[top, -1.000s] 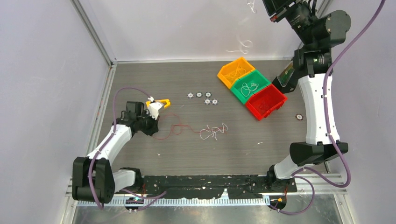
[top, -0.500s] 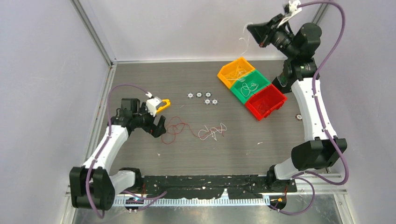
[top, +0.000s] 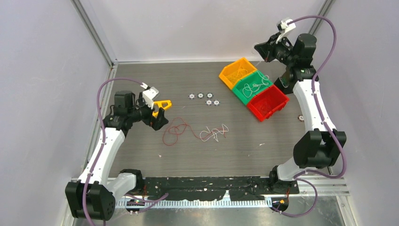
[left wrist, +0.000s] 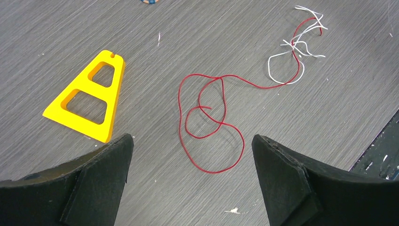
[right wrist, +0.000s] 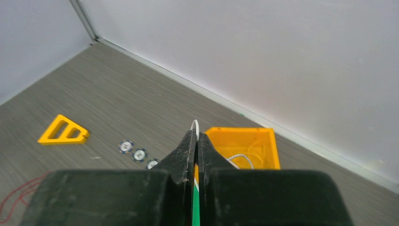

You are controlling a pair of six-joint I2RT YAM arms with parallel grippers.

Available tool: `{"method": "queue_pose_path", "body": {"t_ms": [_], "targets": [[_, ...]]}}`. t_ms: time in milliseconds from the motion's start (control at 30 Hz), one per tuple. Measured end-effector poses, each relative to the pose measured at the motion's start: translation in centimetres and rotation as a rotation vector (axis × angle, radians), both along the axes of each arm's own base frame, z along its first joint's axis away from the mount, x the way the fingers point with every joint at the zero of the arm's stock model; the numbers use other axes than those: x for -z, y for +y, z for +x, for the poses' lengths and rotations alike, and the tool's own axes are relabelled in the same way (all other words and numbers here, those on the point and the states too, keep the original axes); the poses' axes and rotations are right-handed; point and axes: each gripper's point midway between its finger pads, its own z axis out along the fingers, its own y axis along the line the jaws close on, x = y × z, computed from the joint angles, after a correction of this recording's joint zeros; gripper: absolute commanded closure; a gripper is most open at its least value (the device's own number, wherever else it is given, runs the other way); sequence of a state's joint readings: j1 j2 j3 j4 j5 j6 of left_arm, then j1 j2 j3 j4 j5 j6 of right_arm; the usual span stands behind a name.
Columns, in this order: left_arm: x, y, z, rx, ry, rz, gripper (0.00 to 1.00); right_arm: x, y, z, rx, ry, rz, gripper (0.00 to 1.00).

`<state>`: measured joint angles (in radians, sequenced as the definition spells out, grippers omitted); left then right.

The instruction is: Untangle the cables

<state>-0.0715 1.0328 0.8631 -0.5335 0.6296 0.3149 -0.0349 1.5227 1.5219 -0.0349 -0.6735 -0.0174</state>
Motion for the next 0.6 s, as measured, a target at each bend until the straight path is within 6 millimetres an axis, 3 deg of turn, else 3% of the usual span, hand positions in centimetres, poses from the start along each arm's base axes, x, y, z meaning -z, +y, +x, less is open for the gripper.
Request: {"method": "queue_pose_path", "body": {"t_ms": [200,367,467,600], "targets": [[-0.1,0.0,-0.2,-0.001,-0.005,-0.001,0.00,5.2,-3.3,3.1,0.073,0.085,-0.060,0.95],[0.2,0.1,-0.6,0.000,-0.004,0.000,0.00,9.1,-4.2,4.5,0.086,0.159,-0.091,0.95],[0.2,0.1,-0.6,0.001,-0.005,0.002,0.00,10.4,-4.3,4.9,0.084,0.184,-0.099,0.95],[0.2,0.1,-0.6,0.003,-0.007,0.004,0.00,10.6,-4.2,5.1,0.080,0.186,-0.100,0.95]]}}
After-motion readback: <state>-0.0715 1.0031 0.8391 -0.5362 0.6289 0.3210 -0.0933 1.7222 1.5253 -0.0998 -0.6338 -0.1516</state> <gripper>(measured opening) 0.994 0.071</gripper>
